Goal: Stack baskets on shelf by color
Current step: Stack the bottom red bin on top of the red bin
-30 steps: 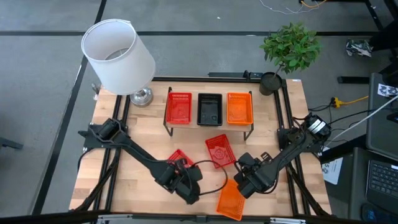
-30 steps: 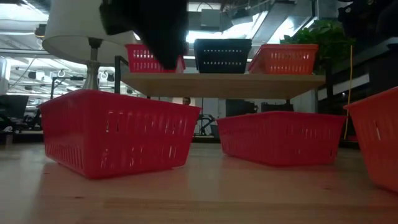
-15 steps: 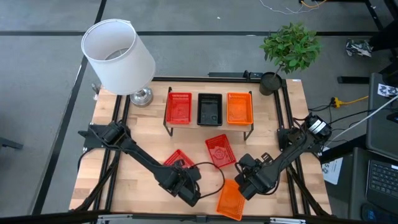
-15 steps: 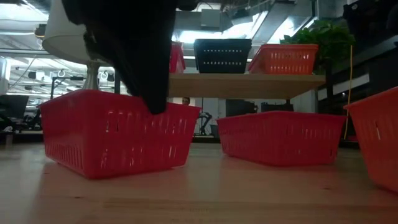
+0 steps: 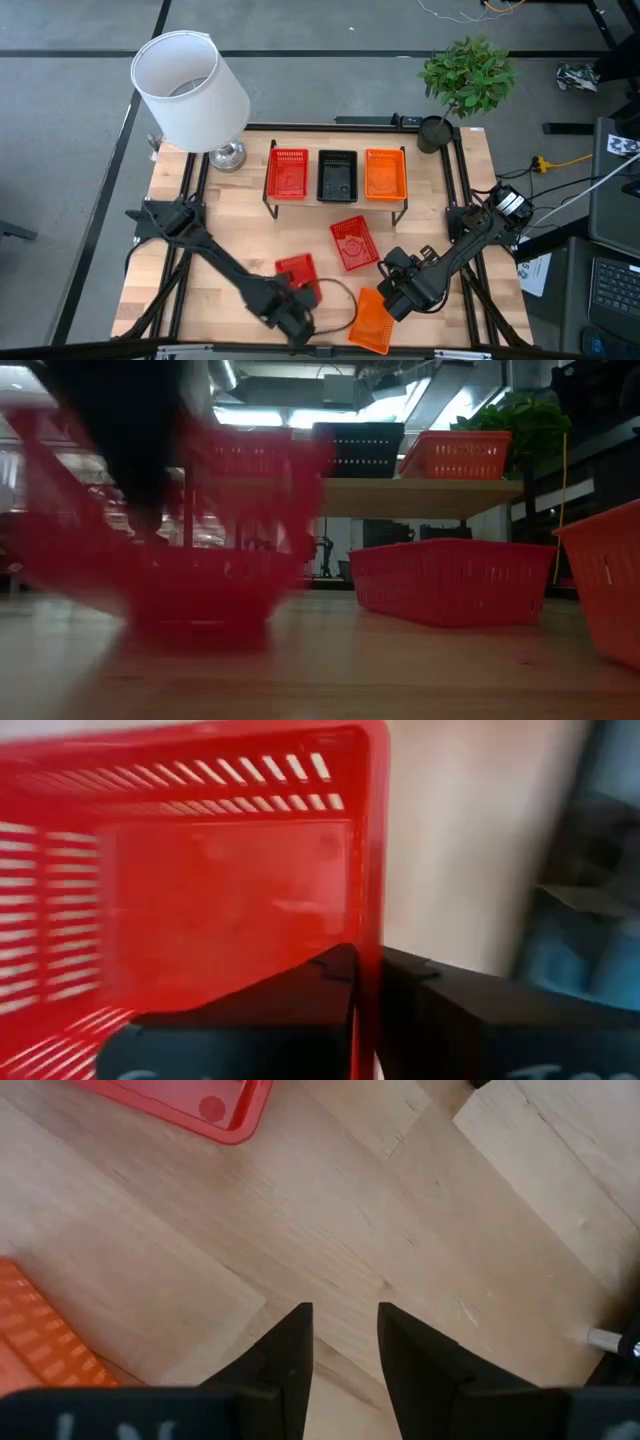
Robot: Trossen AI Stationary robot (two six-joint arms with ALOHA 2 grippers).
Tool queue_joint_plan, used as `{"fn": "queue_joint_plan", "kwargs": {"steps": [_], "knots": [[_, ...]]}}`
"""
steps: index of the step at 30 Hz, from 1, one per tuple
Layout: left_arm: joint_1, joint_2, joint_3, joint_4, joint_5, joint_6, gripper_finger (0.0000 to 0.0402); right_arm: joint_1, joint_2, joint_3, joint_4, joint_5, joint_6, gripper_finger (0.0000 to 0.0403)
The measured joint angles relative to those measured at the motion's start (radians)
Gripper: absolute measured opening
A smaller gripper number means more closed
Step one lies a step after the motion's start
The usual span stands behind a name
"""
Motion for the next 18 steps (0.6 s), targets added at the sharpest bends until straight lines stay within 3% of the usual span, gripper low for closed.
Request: {"fn": "queue_joint_plan", "kwargs": {"steps": [2, 5, 8, 13, 18], "knots": [[-0.030, -0.035, 0.051, -0.026, 0.014, 0.000, 0.0003, 0.006, 0.000, 0.000, 0.000, 0.000, 0.000, 0.0114], [-0.081, -0.097, 0.147, -0.088, -0.079, 0.053, 0.0001, 0.018, 0.000, 0.000, 0.004, 0.000, 0.000, 0.0114], [-0.117, -0.161, 0.252, -0.209, -0.254, 0.192, 0.0001, 0.028, 0.000, 0.000, 0.011, 0.000, 0.000, 0.0114], [-0.120, -0.271, 0.360, -0.560, -0.561, 0.345, 0.0000, 0.032, 0.000, 0.000, 0.023, -0.009, 0.001, 0.0114], [0.029, -0.384, 0.344, -0.808, -0.545, 0.389, 0.0000, 0.032, 0.000, 0.000, 0.038, -0.009, 0.002, 0.0114]]}}
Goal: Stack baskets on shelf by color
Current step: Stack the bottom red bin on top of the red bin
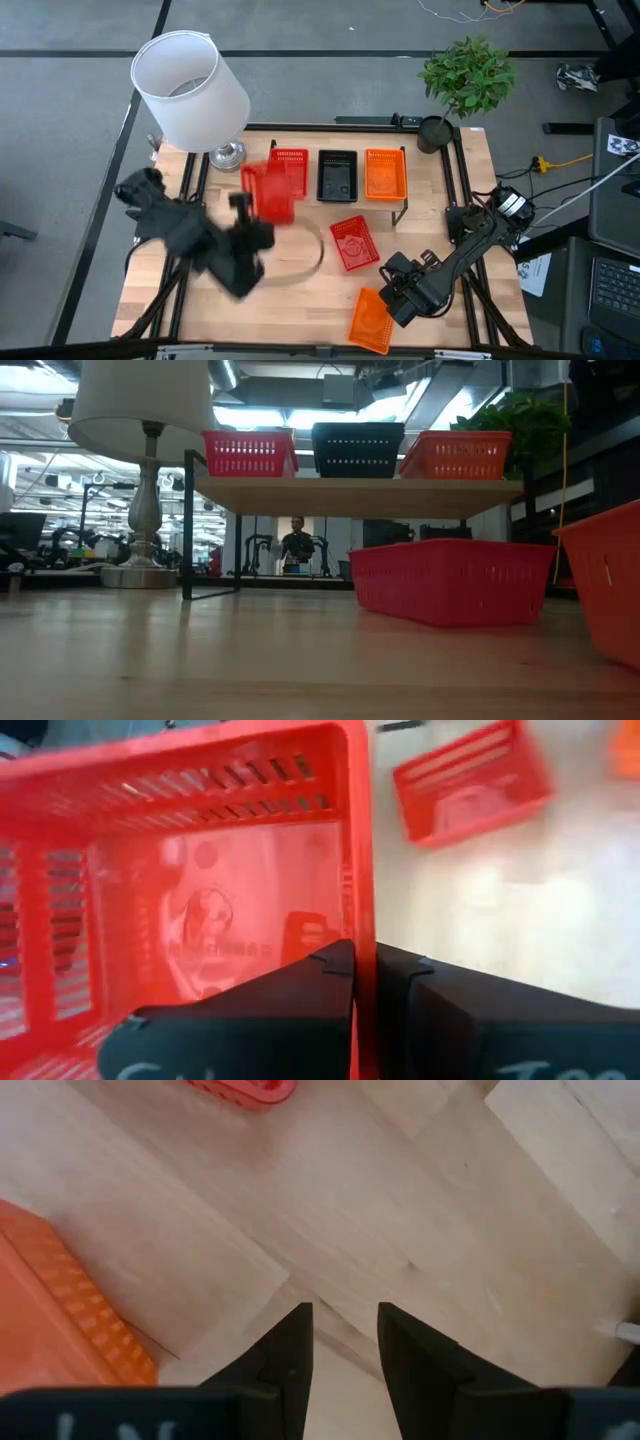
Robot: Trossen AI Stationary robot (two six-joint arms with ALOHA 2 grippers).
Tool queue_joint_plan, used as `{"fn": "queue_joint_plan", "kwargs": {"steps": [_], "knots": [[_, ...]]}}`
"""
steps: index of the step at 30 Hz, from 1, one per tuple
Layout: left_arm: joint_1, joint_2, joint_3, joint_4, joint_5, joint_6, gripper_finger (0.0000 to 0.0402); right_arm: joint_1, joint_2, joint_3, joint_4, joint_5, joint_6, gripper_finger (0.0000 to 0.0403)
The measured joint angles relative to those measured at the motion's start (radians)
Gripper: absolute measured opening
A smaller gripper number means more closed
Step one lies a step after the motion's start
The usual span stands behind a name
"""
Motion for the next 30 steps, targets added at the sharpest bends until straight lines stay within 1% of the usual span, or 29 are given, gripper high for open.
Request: {"fn": "queue_joint_plan", "kwargs": {"steps": [1, 3, 4, 9, 12, 17, 19, 23, 24, 27, 30], "knots": [[0.047, -0.021, -0.021, 0.019, 0.022, 0.063, 0.0000, 0.000, 0.000, 0.000, 0.001, 0.000, 0.000, 0.0114], [0.134, -0.053, -0.058, 0.054, 0.099, 0.206, 0.0000, 0.000, 0.000, 0.000, 0.002, 0.000, 0.000, 0.0114], [0.185, -0.062, -0.073, 0.055, 0.123, 0.253, 0.0000, 0.000, 0.000, 0.000, 0.002, 0.000, 0.000, 0.0114], [0.428, -0.095, -0.171, 0.036, 0.256, 0.352, 0.0000, 0.000, 0.000, 0.000, 0.004, -0.001, 0.002, 0.0114], [0.519, -0.121, -0.219, 0.094, 0.350, 0.431, 0.0000, 0.000, 0.000, 0.000, 0.004, -0.001, 0.002, 0.0114], [0.592, -0.176, -0.280, 0.281, 0.498, 0.577, 0.0000, 0.000, 0.000, 0.000, 0.004, -0.002, 0.002, 0.0114], [0.611, -0.179, -0.292, 0.291, 0.521, 0.582, 0.0000, 0.000, 0.000, 0.000, 0.004, -0.002, 0.002, 0.0114], [0.642, -0.178, -0.313, 0.291, 0.609, 0.591, 0.0000, 0.000, 0.000, 0.000, 0.006, -0.002, 0.002, 0.0114], [0.642, -0.177, -0.323, 0.292, 0.623, 0.595, 0.0000, 0.000, 0.000, 0.000, 0.006, -0.002, 0.002, 0.0114], [0.641, -0.170, -0.368, 0.307, 0.612, 0.599, 0.0000, 0.000, 0.000, 0.000, 0.006, -0.002, 0.002, 0.0114], [0.642, -0.172, -0.404, 0.359, 0.609, 0.603, 0.0000, 0.000, 0.000, 0.000, 0.006, -0.002, 0.002, 0.0114]]}}
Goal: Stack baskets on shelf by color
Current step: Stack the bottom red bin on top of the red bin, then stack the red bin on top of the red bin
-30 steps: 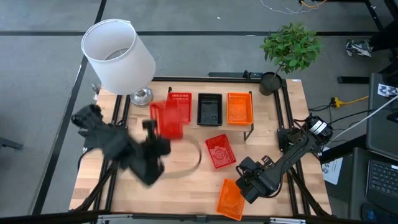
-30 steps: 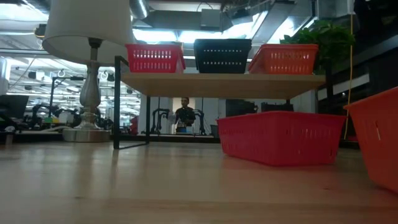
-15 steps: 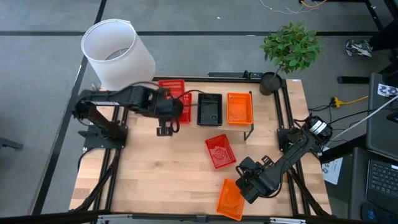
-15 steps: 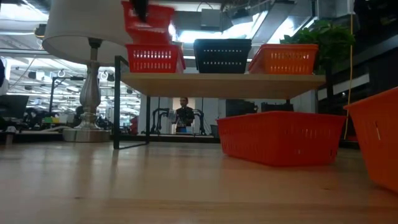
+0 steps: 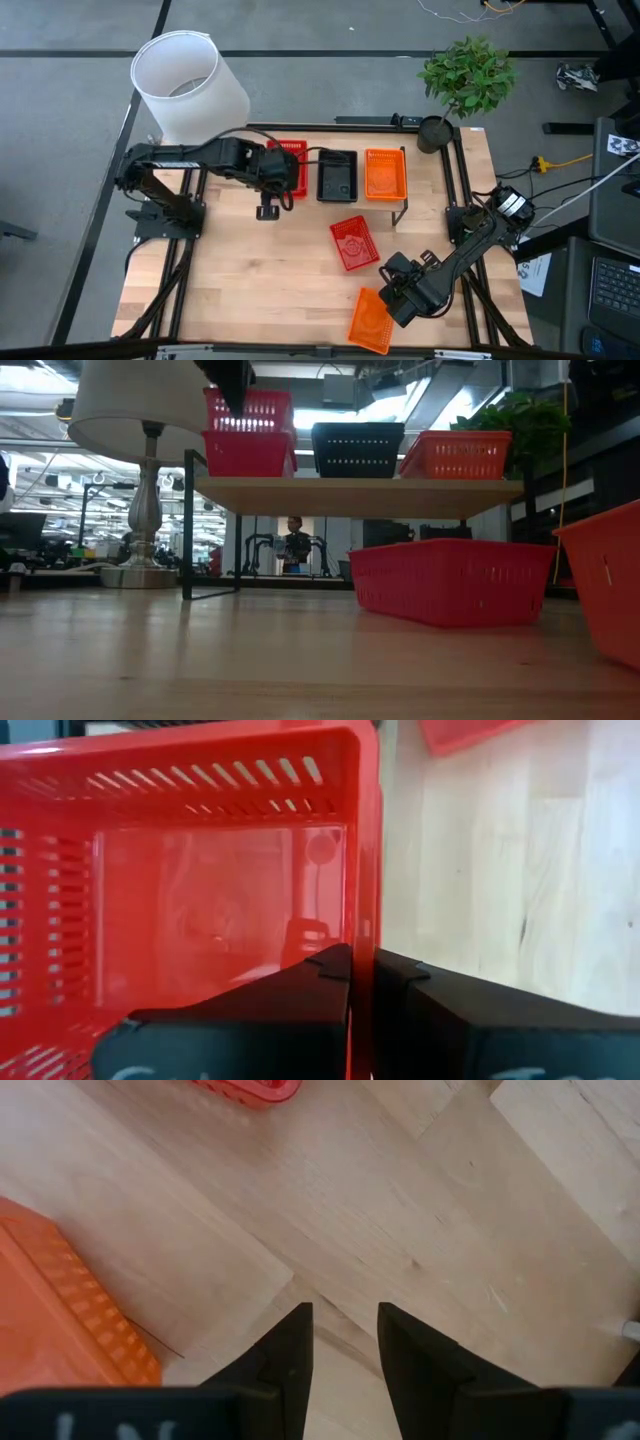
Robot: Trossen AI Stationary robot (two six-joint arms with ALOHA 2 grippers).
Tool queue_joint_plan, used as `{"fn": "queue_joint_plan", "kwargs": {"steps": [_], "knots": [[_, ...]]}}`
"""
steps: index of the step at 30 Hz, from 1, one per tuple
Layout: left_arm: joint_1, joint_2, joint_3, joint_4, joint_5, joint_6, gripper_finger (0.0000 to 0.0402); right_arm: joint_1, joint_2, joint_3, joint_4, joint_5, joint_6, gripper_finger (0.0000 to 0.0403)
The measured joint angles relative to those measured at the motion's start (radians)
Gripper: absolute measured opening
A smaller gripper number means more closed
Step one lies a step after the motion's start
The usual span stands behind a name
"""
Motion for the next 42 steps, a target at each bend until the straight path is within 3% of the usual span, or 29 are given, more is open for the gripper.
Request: {"fn": "queue_joint_plan", "kwargs": {"steps": [11, 20, 27, 30, 33, 36, 42], "knots": [[-0.005, 0.000, -0.057, 0.057, 0.000, 0.002, 0.0006, 0.000, 0.000, 0.000, 0.000, -0.001, 0.000, 0.0114], [-0.005, 0.000, -0.057, 0.074, 0.000, -0.030, 0.0098, 0.000, 0.000, 0.000, 0.001, -0.027, 0.000, 0.0114], [-0.022, 0.000, 0.049, 0.094, 0.042, -0.083, 0.0114, 0.000, 0.000, 0.000, 0.001, -0.044, -0.005, 0.0114], [-0.059, 0.000, 0.099, 0.145, 0.113, -0.150, 0.0114, 0.000, 0.000, 0.000, 0.000, -0.043, -0.051, 0.0114], [-0.118, 0.000, 0.104, 0.147, 0.113, -0.162, 0.0113, 0.000, 0.000, 0.000, -0.007, 0.025, -0.094, 0.0114], [-0.180, 0.000, 0.104, 0.085, 0.097, -0.201, 0.0112, -0.010, 0.000, 0.000, -0.015, 0.112, -0.124, 0.0114], [-0.346, -0.008, 0.104, -0.084, 0.054, -0.395, 0.0112, -0.128, 0.000, -0.037, -0.052, 0.140, -0.123, 0.0114]]}}
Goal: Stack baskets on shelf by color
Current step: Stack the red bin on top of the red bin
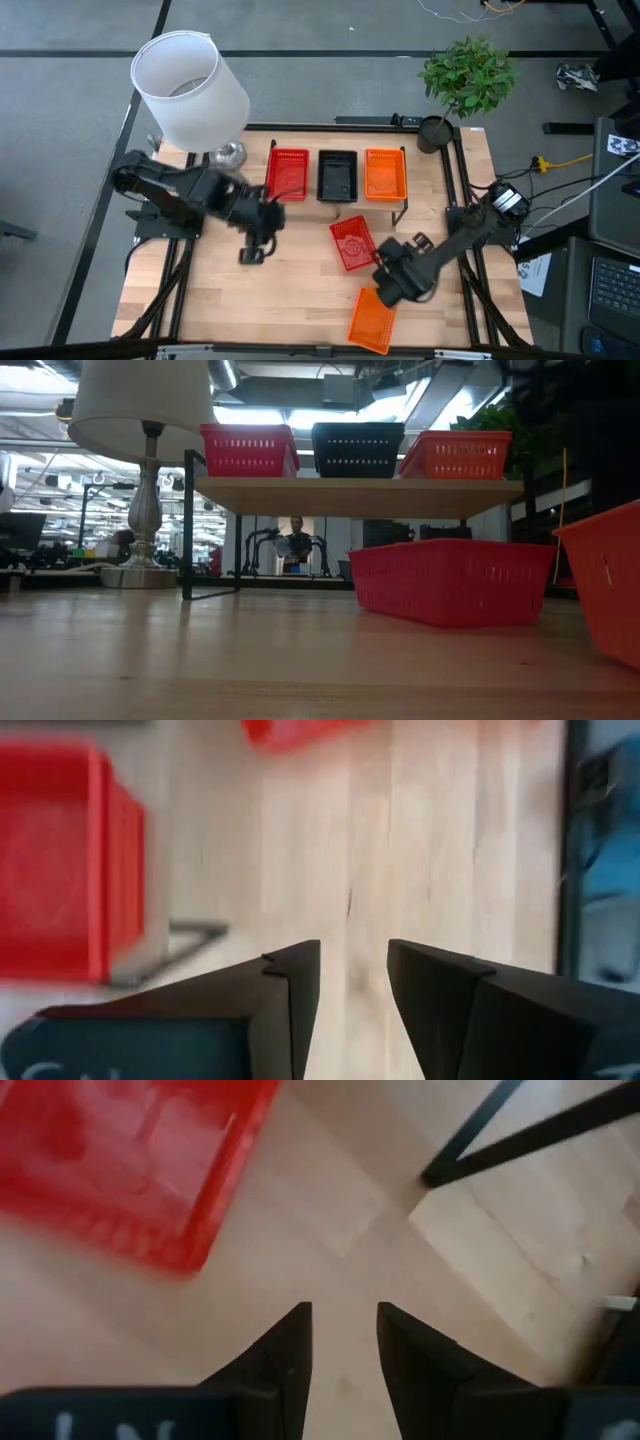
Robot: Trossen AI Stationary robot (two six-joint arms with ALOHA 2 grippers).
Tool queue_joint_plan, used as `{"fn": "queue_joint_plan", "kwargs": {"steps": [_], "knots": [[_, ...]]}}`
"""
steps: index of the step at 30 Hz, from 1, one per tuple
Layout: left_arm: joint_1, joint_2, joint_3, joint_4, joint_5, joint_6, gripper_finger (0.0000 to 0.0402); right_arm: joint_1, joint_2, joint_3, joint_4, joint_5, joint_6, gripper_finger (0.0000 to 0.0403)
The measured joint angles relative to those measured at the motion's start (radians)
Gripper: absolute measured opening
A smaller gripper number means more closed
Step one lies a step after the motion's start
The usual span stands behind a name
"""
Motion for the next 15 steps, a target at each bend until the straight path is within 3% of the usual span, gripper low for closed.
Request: {"fn": "queue_joint_plan", "kwargs": {"steps": [6, 11, 15], "knots": [[-0.183, 0.000, 0.000, -0.154, -0.195, -0.196, 0.0112, -0.114, 0.005, -0.077, 0.256, 0.018, -0.075, 0.0114], [-0.279, 0.000, 0.000, -0.158, -0.291, -0.283, 0.0111, -0.125, 0.005, -0.087, 0.636, 0.021, -0.395, 0.0114], [-0.322, 0.000, -0.014, -0.152, -0.349, -0.334, 0.0111, -0.118, 0.005, -0.049, 0.717, 0.027, -0.471, 0.0114]]}}
